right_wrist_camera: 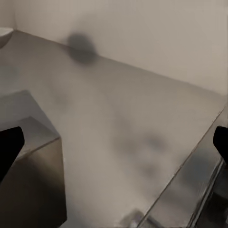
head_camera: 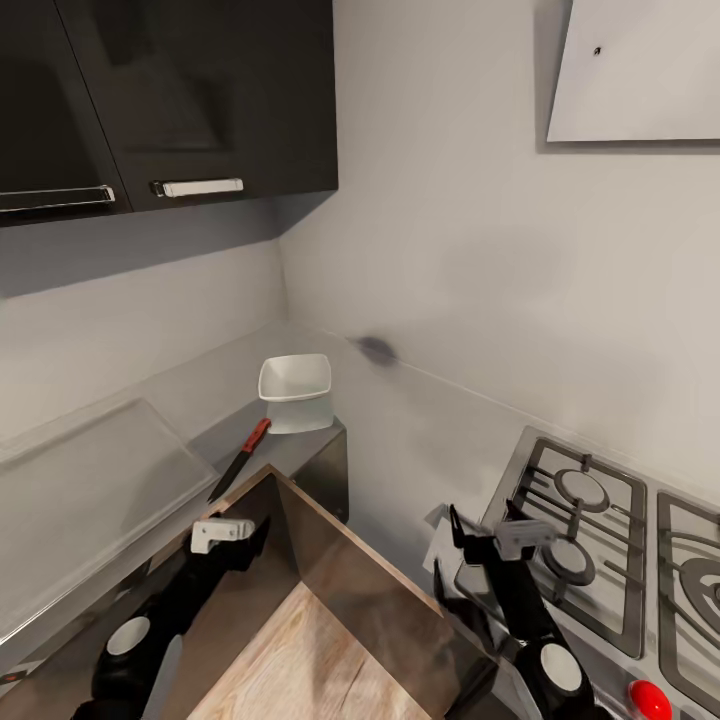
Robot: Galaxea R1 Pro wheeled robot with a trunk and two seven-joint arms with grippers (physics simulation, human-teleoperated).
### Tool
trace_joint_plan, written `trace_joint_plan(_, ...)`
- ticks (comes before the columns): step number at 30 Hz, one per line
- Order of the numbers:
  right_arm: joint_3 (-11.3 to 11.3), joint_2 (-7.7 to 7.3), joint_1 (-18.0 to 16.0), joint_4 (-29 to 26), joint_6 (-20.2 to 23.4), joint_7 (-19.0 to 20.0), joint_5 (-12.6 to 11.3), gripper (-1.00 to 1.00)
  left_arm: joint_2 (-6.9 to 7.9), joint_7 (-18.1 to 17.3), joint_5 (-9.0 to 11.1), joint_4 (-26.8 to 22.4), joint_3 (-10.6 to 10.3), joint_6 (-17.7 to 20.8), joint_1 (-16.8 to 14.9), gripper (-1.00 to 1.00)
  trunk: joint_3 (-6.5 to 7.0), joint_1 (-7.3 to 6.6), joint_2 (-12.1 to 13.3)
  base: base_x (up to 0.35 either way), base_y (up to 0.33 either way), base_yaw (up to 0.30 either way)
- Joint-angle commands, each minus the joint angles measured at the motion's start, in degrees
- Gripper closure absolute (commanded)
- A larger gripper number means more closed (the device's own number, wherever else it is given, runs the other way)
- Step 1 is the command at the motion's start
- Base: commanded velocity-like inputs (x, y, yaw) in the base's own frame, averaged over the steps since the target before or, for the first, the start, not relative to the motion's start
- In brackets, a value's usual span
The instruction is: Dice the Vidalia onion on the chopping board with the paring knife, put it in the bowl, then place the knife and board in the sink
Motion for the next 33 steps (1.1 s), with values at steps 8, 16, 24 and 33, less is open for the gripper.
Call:
trace_joint_plan(8, 9.1, 0.97, -12.8, -1.0, 7.5, -0.8, 0.1, -1.00, 7.94, -4.6, 1.2, -0.1, 3.1, 1.3, -8.0, -1.00, -0.12, 0.03, -0.1, 0.000, 0.000, 0.000)
trace_joint_plan(16, 9.7, 1.00, -12.8, -1.0, 7.5, -0.6, -0.2, -1.00, 12.27, -15.3, 11.0, -0.1, 8.1, 1.3, -8.1, -1.00, -0.12, 0.03, -0.1, 0.000, 0.000, 0.000)
trace_joint_plan(24, 9.4, 1.00, -12.8, -1.0, 7.5, -0.8, -0.2, -1.00, 12.50, -15.8, 11.4, -0.1, 8.5, 1.3, -8.1, -1.00, -0.12, 0.03, -0.1, 0.176, -0.036, 0.000)
trace_joint_plan(33, 9.3, 1.00, -12.8, -1.0, 7.5, -0.8, -0.2, -1.00, 12.54, -15.8, 11.4, -0.1, 8.5, 1.3, -8.1, -1.00, -0.12, 0.03, -0.1, 0.239, -0.017, 0.000)
